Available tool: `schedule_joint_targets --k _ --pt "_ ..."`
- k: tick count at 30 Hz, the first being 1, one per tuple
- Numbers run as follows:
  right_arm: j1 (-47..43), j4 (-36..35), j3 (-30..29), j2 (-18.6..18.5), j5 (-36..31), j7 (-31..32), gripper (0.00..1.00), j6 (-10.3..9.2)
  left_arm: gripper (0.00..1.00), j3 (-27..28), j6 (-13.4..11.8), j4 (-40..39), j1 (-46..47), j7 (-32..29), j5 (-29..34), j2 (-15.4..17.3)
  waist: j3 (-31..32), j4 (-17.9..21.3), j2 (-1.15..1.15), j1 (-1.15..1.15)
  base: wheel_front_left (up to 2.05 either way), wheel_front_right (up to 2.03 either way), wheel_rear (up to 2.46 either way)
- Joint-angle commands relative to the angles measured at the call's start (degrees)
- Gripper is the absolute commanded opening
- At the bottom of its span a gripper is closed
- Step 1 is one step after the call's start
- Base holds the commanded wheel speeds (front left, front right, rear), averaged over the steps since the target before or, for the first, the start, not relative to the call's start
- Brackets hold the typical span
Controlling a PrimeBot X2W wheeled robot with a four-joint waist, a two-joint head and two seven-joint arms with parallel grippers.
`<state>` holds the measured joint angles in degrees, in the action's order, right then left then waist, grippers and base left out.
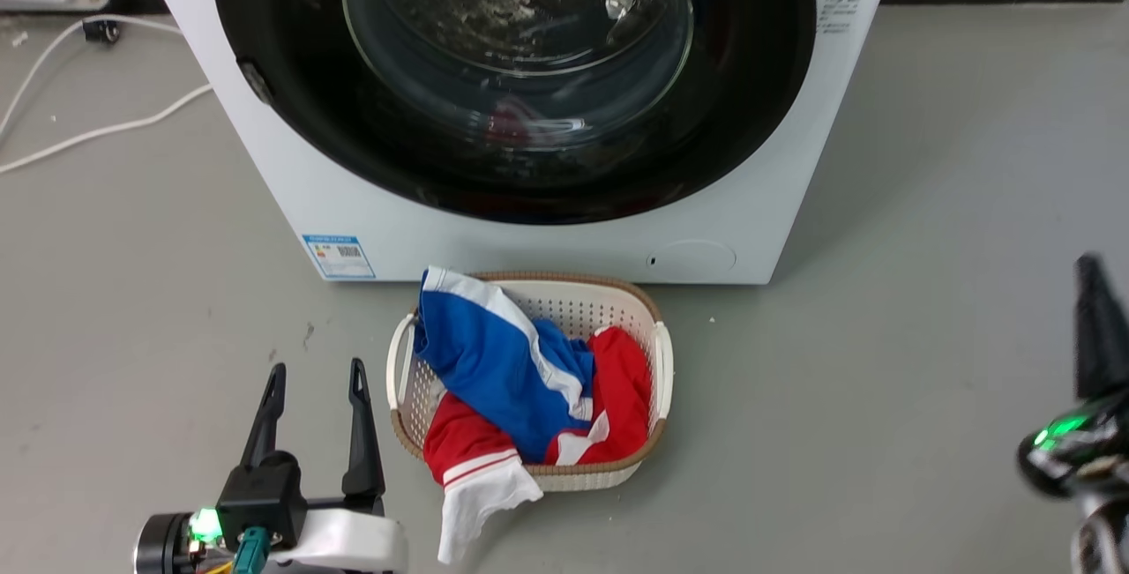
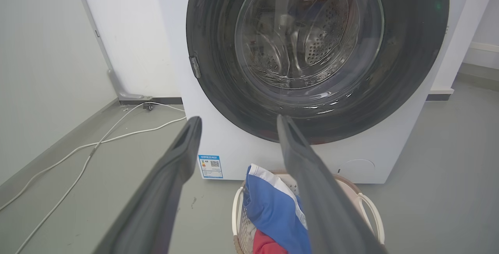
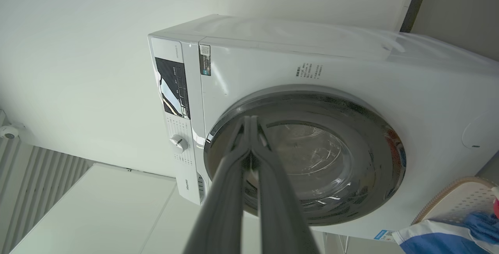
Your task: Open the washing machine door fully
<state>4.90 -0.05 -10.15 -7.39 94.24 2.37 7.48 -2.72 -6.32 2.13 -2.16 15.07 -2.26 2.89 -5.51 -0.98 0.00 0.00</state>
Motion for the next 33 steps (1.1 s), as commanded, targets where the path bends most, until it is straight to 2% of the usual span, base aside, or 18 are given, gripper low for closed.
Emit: schedule_joint_targets --k 1,8,16,19,26,33 --pt "2.6 0.7 -1.0 -1.2 -0.2 0.5 0.00 0.02 1.00 0.0 0.0 -0.3 1.1 0.2 0.3 0.0 -1.6 -0.6 0.00 0.00 0.00 0.00 0.00" --pt "14.6 5.5 -4.6 -7.7 -1.3 3.4 0.00 0.02 1.00 -0.4 -0.1 -1.0 4.5 0.2 0.5 0.0 -7.4 -2.5 0.00 0.00 0.00 0.00 0.00" --pt "27.7 11.6 -4.0 -16.2 -2.7 9.3 0.00 0.02 1.00 -1.6 0.0 -1.7 8.5 0.2 -0.2 0.0 -14.2 -5.3 0.00 0.00 0.00 0.00 0.00" --pt "31.1 13.3 -3.5 -18.0 -2.9 10.7 0.00 0.02 1.00 -2.0 -0.3 -1.8 9.2 0.2 -0.5 0.0 -15.5 -6.0 0.00 0.00 0.00 0.00 0.00" --pt "42.1 19.9 1.6 -24.0 -5.9 17.4 0.00 0.02 1.00 -2.5 -0.7 -2.8 11.1 0.2 -0.8 0.0 -19.6 -8.1 0.00 0.00 0.00 0.00 0.00" --pt "52.0 26.3 7.3 -26.8 -9.9 23.5 0.00 0.02 1.00 -3.2 -1.3 -3.7 12.9 0.2 -1.5 0.0 -23.0 -10.0 0.00 0.00 0.00 0.00 0.00"
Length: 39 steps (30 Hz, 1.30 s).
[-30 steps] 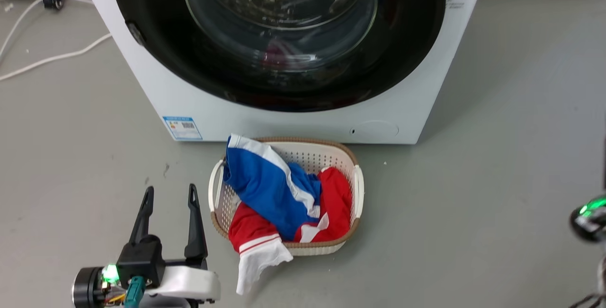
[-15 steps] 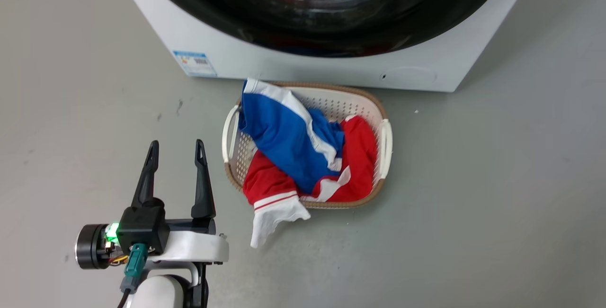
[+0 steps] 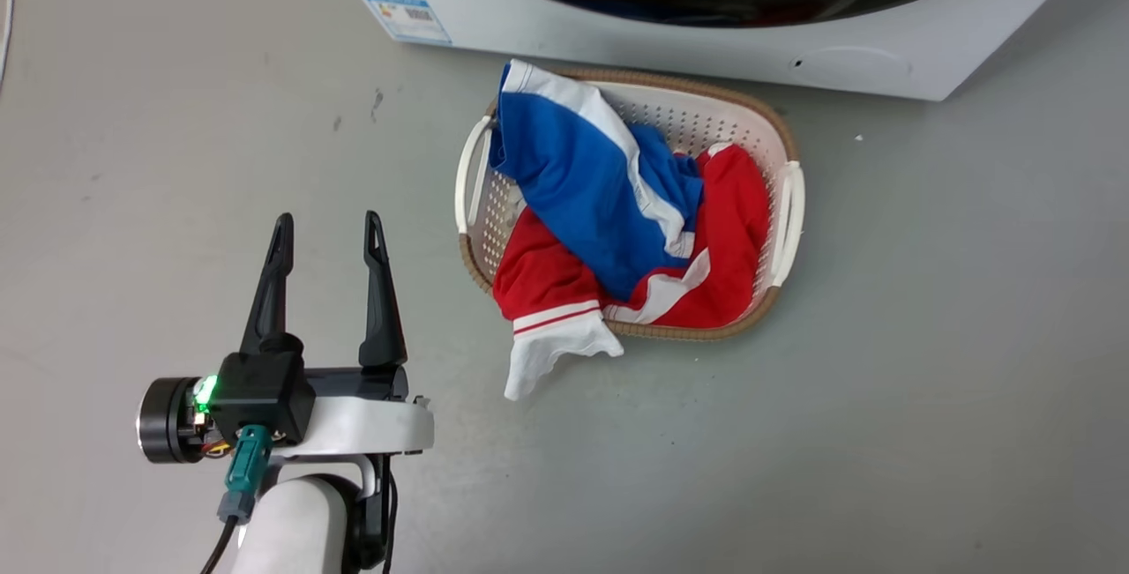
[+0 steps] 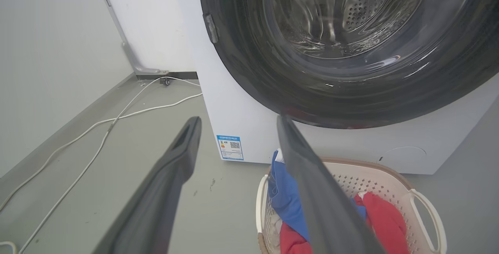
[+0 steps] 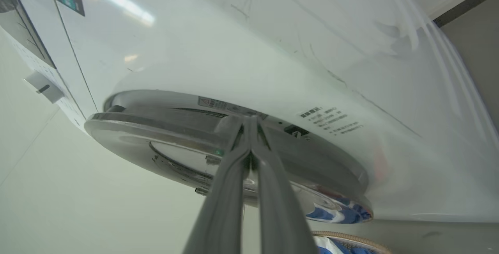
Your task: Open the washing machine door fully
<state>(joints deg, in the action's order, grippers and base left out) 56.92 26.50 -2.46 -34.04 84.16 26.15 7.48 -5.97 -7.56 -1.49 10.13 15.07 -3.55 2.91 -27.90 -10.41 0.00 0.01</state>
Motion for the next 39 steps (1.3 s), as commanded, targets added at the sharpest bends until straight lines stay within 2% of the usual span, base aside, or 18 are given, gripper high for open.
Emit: schedule_joint_targets --k 1,10,16,25,39 --pt "1.2 0.6 0.4 -0.3 -0.5 0.4 0.00 0.02 1.00 -0.1 -0.2 -0.2 0.8 0.2 -0.2 0.0 -1.1 -0.8 0.00 -0.01 0.00 0.00 0.00" --pt "11.4 4.9 4.7 -0.3 -6.8 6.4 0.00 0.02 1.00 -1.9 -1.3 -0.7 1.9 0.2 -1.4 0.0 -5.0 -2.7 0.00 -0.01 0.00 0.00 0.00" --pt "13.8 5.3 5.6 1.2 -9.5 9.9 0.00 0.02 1.00 -2.1 -1.9 -1.1 2.2 0.2 -1.8 0.0 -6.4 -3.2 0.00 -0.01 0.00 0.00 0.00" --pt "9.0 1.8 5.1 3.6 -10.8 12.9 0.00 0.03 1.00 -1.2 -1.8 -0.7 2.5 0.2 -1.4 0.0 -6.0 -2.0 0.00 -0.01 0.00 0.00 0.00" --pt "-3.1 -10.1 3.8 5.7 -8.4 15.3 0.00 0.08 1.00 0.9 -0.7 -1.0 1.6 0.2 0.2 0.0 -4.0 1.0 0.00 -0.01 0.00 0.00 0.00"
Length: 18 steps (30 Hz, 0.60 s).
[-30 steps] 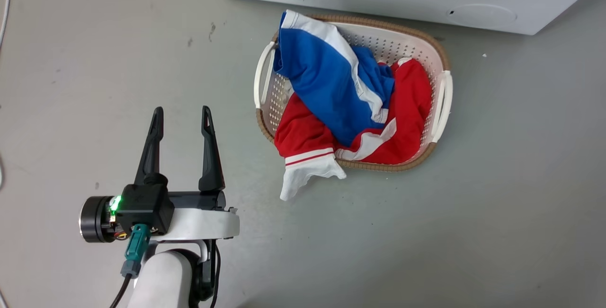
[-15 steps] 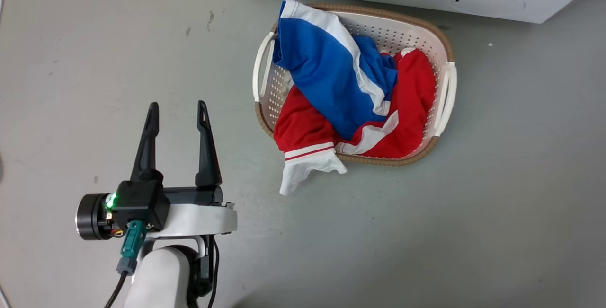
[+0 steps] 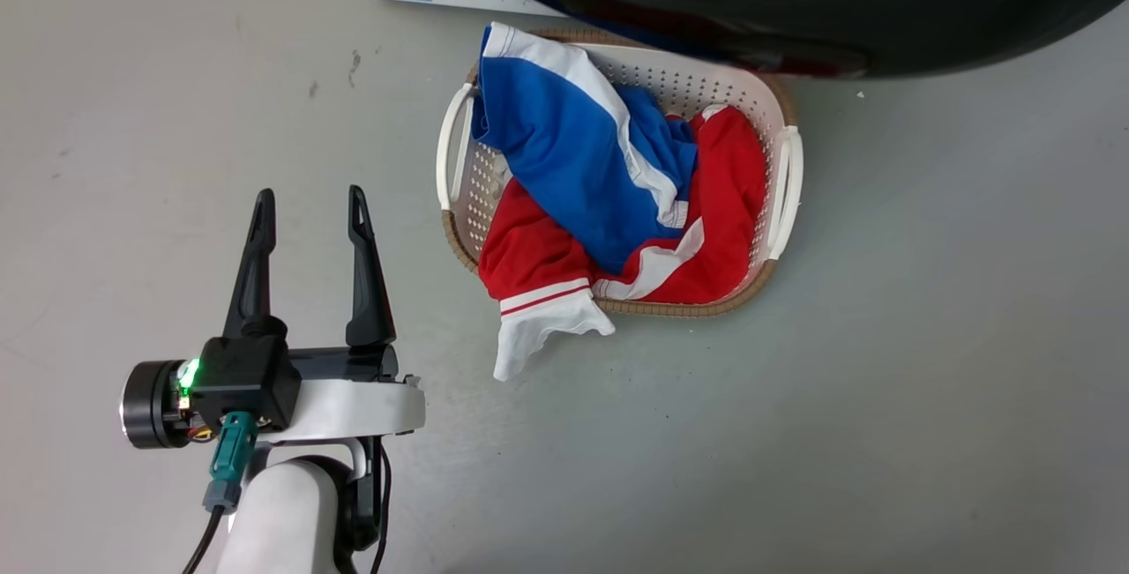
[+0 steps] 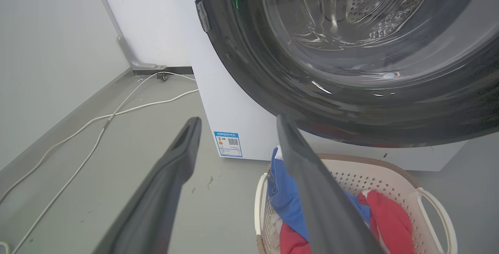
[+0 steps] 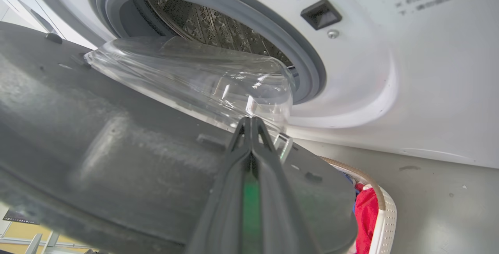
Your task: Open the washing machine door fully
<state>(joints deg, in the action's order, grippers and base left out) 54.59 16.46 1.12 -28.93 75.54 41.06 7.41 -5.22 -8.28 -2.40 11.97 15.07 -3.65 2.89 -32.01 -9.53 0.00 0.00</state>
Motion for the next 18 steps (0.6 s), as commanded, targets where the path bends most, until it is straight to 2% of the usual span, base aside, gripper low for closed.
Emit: schedule_joint_targets --k 1,18 --pt "-1.8 -1.0 0.2 0.6 0.5 0.3 0.00 0.14 1.00 0.3 0.1 -0.1 -0.4 0.2 0.4 0.0 0.3 0.3 0.00 0.00 0.00 0.00 0.00" --pt "-18.1 -17.6 2.1 4.2 5.5 -1.2 0.00 0.15 1.00 1.8 0.6 0.0 -2.3 0.2 1.2 0.0 4.1 2.5 0.00 0.00 0.00 0.00 0.00"
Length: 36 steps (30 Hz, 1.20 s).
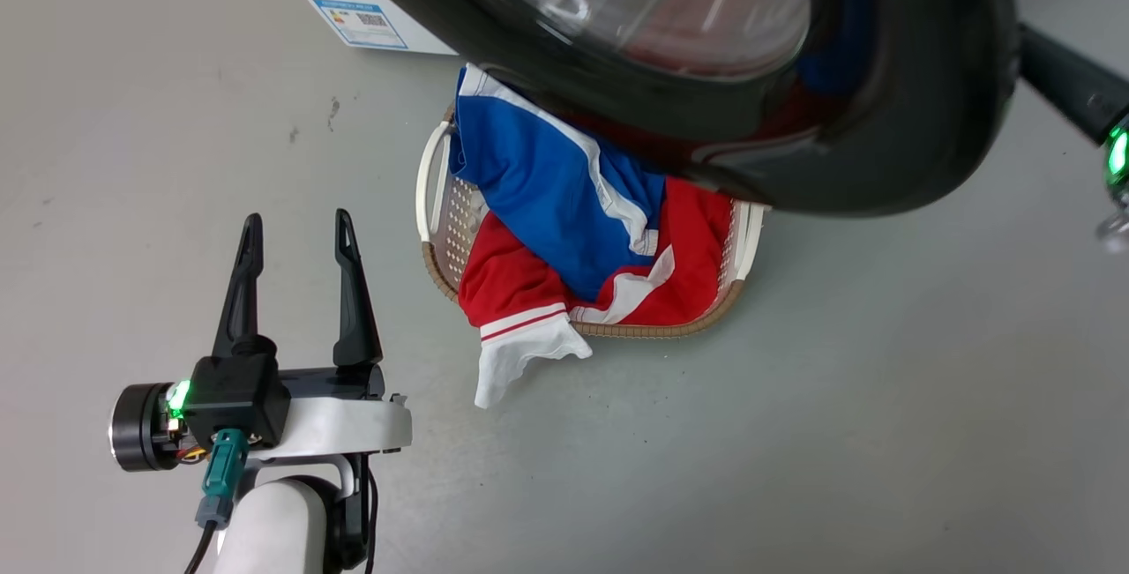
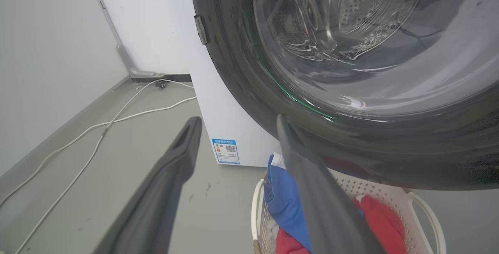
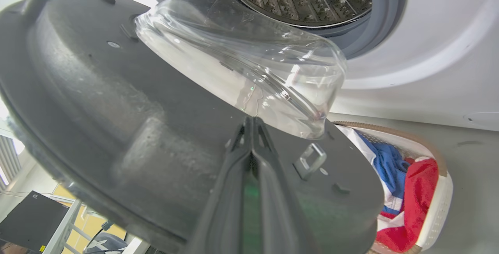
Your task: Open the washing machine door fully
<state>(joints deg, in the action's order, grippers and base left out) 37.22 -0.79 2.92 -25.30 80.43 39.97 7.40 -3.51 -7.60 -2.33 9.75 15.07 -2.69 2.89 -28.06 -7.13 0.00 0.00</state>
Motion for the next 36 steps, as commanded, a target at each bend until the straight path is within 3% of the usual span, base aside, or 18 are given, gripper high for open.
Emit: schedule_joint_targets --k 1,19,36 --pt "-1.6 -1.2 0.5 0.7 0.8 -0.3 0.00 0.16 1.00 0.2 0.0 0.0 -0.2 0.2 0.3 0.0 0.4 0.2 0.00 0.00 0.00 0.00 0.00" --pt "-13.0 -10.2 7.8 3.4 2.4 -4.2 0.00 0.17 1.00 0.7 0.7 0.8 -1.9 0.2 0.7 0.0 4.9 0.6 0.00 0.00 0.00 0.00 0.00" --pt "-19.9 -10.8 20.4 7.2 3.4 -9.2 0.00 0.16 1.00 0.5 0.9 1.2 -3.3 0.2 1.0 0.0 8.6 0.0 0.00 0.00 0.00 0.00 0.00"
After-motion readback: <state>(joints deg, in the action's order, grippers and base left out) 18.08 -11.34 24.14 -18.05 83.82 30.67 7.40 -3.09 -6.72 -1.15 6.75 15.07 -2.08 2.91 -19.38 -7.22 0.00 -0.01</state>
